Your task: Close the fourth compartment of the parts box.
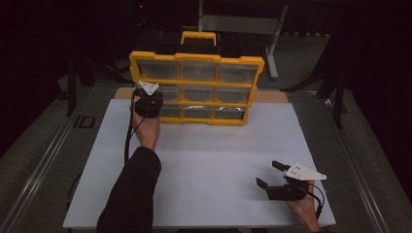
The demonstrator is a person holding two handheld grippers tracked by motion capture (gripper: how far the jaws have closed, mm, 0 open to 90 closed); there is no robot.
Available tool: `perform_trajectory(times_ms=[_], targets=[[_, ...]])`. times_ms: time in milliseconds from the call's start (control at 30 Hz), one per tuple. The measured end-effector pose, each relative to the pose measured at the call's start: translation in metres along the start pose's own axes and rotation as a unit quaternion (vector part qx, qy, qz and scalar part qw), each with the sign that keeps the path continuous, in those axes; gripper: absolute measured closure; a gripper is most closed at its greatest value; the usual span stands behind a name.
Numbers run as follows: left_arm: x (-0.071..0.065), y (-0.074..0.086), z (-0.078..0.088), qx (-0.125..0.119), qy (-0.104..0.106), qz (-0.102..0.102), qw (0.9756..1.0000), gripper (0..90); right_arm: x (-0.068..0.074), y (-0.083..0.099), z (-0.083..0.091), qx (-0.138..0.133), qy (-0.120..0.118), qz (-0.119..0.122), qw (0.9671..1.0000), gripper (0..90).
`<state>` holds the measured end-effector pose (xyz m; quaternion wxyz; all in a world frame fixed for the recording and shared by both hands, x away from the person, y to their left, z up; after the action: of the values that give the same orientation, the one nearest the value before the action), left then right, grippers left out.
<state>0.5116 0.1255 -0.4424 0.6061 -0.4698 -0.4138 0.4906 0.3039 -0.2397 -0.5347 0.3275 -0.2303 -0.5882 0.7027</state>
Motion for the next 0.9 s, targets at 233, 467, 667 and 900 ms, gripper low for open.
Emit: perform_trajectory(times_ms=[233,467,667,900], targets=[[0.000,-0.001,-0.005,0.005,-0.003,-0.004,1.0000,90.0,0.000,0.000,0.000,0.000,-0.001,-0.001,1.0000,9.8],[0.000,-0.002,-0.009,0.007,-0.004,-0.003,1.0000,90.0,0.001,0.001,-0.001,0.002,-0.006,0.002,1.0000,9.8],[0.000,-0.003,-0.012,0.012,-0.006,-0.004,0.9999,90.0,0.001,0.001,-0.001,0.001,-0.005,-0.001,1.0000,9.8],[0.001,-0.003,-0.014,0.014,-0.006,-0.006,0.9999,90.0,0.000,0.002,-0.001,0.002,-0.005,-0.002,1.0000,9.8]])
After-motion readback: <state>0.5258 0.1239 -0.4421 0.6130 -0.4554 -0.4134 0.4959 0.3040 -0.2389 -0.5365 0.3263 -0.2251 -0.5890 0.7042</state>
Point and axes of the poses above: each handheld gripper's, and its own axes: z roughly backward along the jaws, y roughly out of its underside, x roughly to its left, the point moved 9 cm from there along -z, roughly forward along the jaws, and after that the axes turned 14 degrees about -x, right-handed, at the moved point
